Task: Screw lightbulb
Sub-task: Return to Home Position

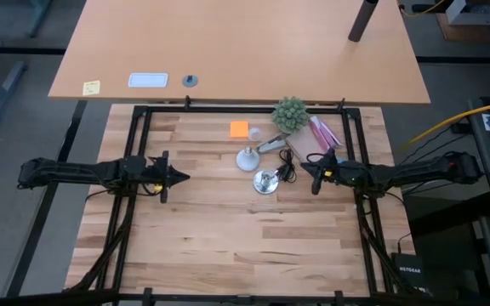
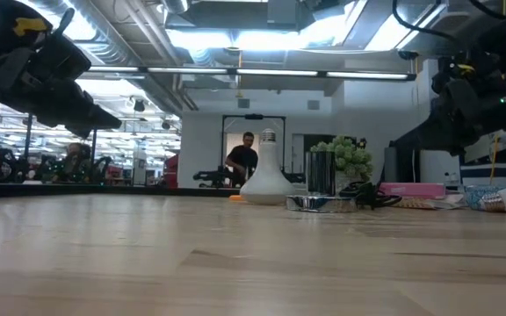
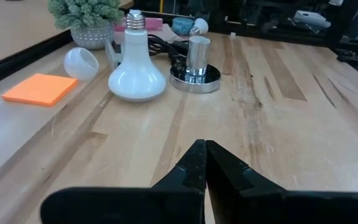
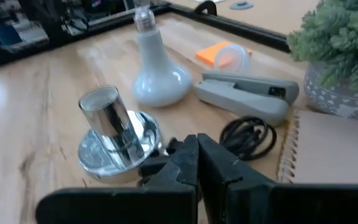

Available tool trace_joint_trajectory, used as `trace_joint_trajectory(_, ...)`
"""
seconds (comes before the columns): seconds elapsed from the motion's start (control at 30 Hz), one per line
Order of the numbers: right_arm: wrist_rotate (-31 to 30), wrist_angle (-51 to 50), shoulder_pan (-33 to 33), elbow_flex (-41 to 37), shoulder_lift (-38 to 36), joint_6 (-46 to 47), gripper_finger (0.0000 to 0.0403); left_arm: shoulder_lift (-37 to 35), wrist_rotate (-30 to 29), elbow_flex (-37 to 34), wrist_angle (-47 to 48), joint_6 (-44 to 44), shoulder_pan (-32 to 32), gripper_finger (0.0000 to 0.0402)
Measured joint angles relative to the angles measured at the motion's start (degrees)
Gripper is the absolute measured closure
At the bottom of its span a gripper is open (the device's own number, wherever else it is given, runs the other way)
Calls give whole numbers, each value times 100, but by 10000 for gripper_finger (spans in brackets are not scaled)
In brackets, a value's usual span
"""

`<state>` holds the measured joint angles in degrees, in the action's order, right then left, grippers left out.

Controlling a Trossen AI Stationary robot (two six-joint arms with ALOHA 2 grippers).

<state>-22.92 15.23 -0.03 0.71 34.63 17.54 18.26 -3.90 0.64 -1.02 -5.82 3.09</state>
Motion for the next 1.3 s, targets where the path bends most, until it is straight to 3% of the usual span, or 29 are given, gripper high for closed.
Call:
trace_joint_trajectory(0.23, 1, -330, 6, 0, -106, 0, 397, 2, 0, 0, 7, -8, 0, 402)
trace_joint_trajectory(0.43, 8, -1076, 2, -2, -1219, -2, 397, -302, 2, 0, 7, -15, -11, 401)
trace_joint_trajectory(0.7, 4, -1098, -2, -4, -2723, 7, 397, -1840, -3, -2, -13, -16, -11, 401)
trace_joint_trajectory(0.8, 5, -1100, -2, -4, -3036, 13, 397, -1794, -9, -4, -215, -15, -11, 402)
trace_joint_trajectory(0.97, 4, -1116, 0, -7, -3459, 17, 397, -1803, -13, -7, -48, -17, -4, 402)
trace_joint_trajectory(1.3, -5, -990, 0, -7, -3453, 15, 397, -1789, -9, -9, -17, -17, -2, 402)
